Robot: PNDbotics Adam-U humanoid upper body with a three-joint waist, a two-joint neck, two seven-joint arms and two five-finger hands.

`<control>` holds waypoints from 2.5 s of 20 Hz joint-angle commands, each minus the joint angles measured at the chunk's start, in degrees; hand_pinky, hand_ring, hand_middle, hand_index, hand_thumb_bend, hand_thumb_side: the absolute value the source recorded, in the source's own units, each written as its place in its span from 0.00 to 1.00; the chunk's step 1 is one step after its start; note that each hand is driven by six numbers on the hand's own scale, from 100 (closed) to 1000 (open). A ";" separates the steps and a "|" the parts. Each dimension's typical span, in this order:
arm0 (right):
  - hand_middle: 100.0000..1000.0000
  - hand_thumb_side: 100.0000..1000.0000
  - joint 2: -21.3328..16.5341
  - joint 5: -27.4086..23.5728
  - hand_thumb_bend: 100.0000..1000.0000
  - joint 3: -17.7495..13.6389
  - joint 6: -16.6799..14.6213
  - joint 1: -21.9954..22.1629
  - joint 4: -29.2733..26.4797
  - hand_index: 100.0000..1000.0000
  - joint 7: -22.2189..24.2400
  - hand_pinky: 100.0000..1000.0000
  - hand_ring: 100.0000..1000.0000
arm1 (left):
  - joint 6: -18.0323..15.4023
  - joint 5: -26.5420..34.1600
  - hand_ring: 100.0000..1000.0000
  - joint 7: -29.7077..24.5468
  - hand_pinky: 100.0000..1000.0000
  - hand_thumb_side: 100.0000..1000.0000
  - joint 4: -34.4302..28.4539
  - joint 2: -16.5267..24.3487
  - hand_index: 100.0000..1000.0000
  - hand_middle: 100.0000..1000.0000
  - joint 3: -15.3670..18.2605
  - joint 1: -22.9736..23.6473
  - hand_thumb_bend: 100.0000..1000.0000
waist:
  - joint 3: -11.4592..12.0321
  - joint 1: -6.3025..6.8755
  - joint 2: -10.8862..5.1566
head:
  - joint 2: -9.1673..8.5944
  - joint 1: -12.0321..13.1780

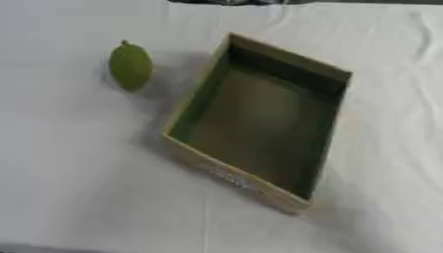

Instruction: Pick up objects on the table and place them in the box.

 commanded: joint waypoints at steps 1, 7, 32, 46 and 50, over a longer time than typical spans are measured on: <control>0.55 0.41 -1.59 -0.65 0.00 -0.07 -0.19 -1.11 -0.92 0.72 0.39 0.80 0.69 | -0.91 -2.40 0.86 -2.48 0.80 0.20 2.52 -0.83 0.90 0.81 -1.22 -3.14 0.00 | 0.10 0.20 -1.65 | 0.33 0.22; 0.55 0.41 -1.28 -1.01 0.00 0.26 -0.20 -1.63 -0.92 0.72 0.90 0.80 0.69 | -1.87 -7.66 0.87 -6.03 0.81 0.12 6.99 -6.49 0.92 0.82 -3.48 -7.42 0.00 | 0.31 0.00 -1.85 | 0.26 0.27; 0.55 0.41 -0.56 -1.61 0.00 0.50 0.00 -1.10 -0.92 0.72 1.28 0.81 0.69 | 2.25 -22.04 0.95 -12.58 0.88 0.84 12.01 -17.97 0.98 0.91 -7.07 -7.01 0.00 | 0.26 0.28 -1.70 | -0.98 0.47; 0.55 0.41 -0.30 -2.03 0.00 0.87 0.14 -0.77 -0.92 0.72 1.79 0.81 0.70 | 6.30 -24.41 0.93 -21.99 0.87 1.00 12.24 -18.36 0.97 0.89 -6.26 -6.77 0.15 | -0.13 0.36 -1.59 | -1.27 0.81; 0.55 0.41 -0.28 -2.13 0.00 0.95 0.23 -0.66 -0.92 0.72 1.89 0.81 0.70 | 6.54 -26.86 0.93 -22.13 0.87 0.97 12.24 -18.25 0.96 0.87 -6.20 -6.63 0.25 | -0.17 0.44 -1.50 | -1.08 0.74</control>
